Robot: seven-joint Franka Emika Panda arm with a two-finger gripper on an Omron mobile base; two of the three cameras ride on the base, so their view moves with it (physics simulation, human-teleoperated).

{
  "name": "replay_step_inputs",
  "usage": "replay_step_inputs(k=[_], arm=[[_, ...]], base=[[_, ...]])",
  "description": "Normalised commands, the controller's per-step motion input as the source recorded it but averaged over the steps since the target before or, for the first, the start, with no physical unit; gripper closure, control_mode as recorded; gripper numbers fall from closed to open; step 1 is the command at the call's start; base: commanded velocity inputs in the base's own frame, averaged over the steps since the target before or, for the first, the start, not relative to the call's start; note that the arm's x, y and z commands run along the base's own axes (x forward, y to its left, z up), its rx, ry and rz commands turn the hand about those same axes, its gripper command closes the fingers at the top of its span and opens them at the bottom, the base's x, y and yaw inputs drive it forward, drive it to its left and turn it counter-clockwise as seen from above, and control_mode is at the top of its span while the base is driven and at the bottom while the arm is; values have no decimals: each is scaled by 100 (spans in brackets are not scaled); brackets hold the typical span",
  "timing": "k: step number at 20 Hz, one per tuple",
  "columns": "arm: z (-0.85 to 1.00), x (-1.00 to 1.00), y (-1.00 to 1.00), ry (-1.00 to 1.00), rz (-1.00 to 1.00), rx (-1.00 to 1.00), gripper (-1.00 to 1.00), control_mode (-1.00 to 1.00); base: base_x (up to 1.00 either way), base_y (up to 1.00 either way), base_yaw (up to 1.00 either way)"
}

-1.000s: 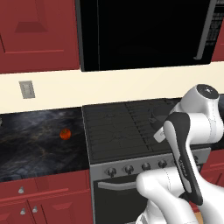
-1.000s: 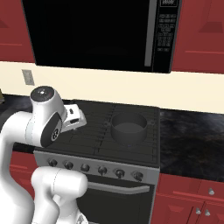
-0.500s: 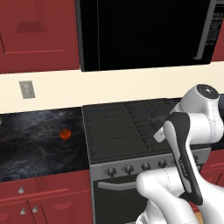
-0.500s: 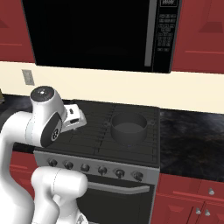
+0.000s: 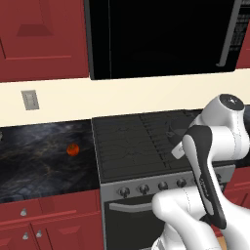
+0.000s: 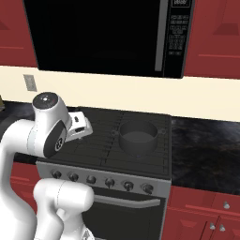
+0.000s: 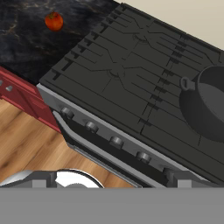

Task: Turn on the burner for the pot on the stove. Wait thirty seconds for the pot to heat up. Then add the tomato to the pot.

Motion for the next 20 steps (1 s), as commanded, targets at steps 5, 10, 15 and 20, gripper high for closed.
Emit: replay_step_inputs(k=[5, 10, 15, 20], arm=[[0, 0, 0, 0, 0, 0, -100, -100], [0, 0, 0, 0, 0, 0, -100, -100], [0, 0, 0, 0, 0, 0, -100, -100], [0, 0, 0, 0, 0, 0, -100, -100]], base=[[0, 0, 0], [0, 0, 0], [0, 0, 0], [0, 0, 0]])
